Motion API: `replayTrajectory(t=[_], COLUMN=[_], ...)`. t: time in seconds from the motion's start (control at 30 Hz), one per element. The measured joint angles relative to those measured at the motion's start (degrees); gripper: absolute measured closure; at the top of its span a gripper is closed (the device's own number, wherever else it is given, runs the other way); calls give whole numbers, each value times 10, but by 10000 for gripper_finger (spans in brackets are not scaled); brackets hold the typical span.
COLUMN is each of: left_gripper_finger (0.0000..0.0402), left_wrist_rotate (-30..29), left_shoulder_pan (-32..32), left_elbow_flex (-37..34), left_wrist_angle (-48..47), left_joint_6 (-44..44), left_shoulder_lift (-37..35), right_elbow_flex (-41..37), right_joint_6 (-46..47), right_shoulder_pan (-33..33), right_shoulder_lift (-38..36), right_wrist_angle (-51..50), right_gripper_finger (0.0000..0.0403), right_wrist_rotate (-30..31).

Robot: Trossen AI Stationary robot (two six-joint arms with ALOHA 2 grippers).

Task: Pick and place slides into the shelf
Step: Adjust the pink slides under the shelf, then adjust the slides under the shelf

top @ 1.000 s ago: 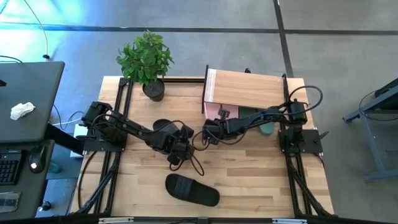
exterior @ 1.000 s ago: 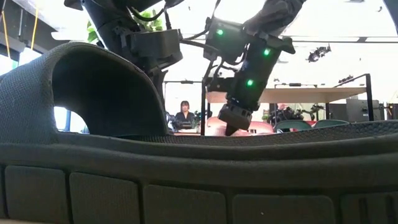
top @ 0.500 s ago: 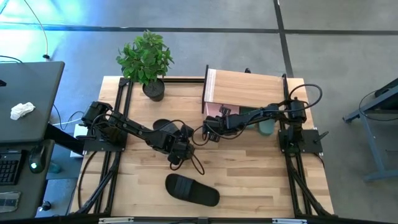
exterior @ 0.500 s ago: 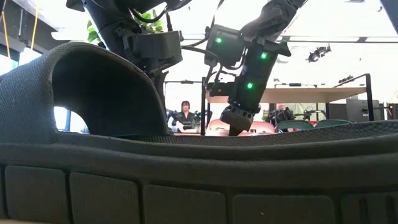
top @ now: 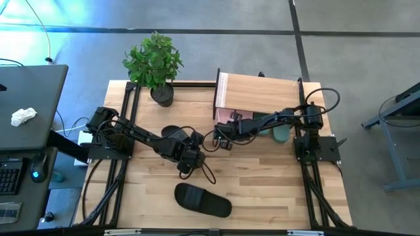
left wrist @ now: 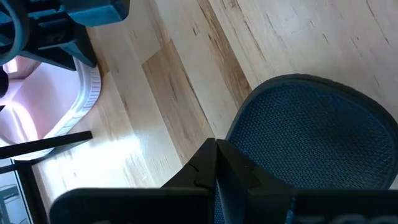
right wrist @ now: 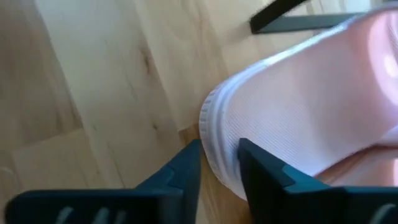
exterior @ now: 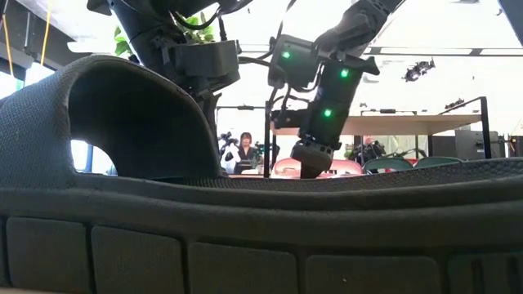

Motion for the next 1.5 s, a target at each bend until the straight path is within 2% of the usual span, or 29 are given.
replayTrajectory(t=[0.3, 0.5, 0.87, 1.2, 1.3, 1.5], left_gripper_finger=[401, 401, 401, 401, 401, 401], left_wrist_rotate=[5, 18, 23, 24, 24, 35], left_shoulder_pan=[0, 0, 0, 0, 0, 0], left_elbow_flex=[0, 0, 0, 0, 0, 0], left_wrist_angle=[0, 0, 0, -5, -5, -5], left_joint_6=[0, 0, 0, 0, 0, 0], left_shoulder_lift=[0, 0, 0, 0, 0, 0], right_elbow_flex=[0, 0, 0, 0, 0, 0], right_joint_6=[-8, -20, -21, 13, 36, 136], right_shoulder_pan=[2, 17, 43, 87, 115, 166], right_shoulder_lift=[0, 0, -11, -59, -87, -151], right_wrist_angle=[10, 6, -12, -93, -148, -285], right_gripper_finger=[229, 206, 206, 209, 224, 289], right_wrist_rotate=[1, 32, 84, 70, 43, -71])
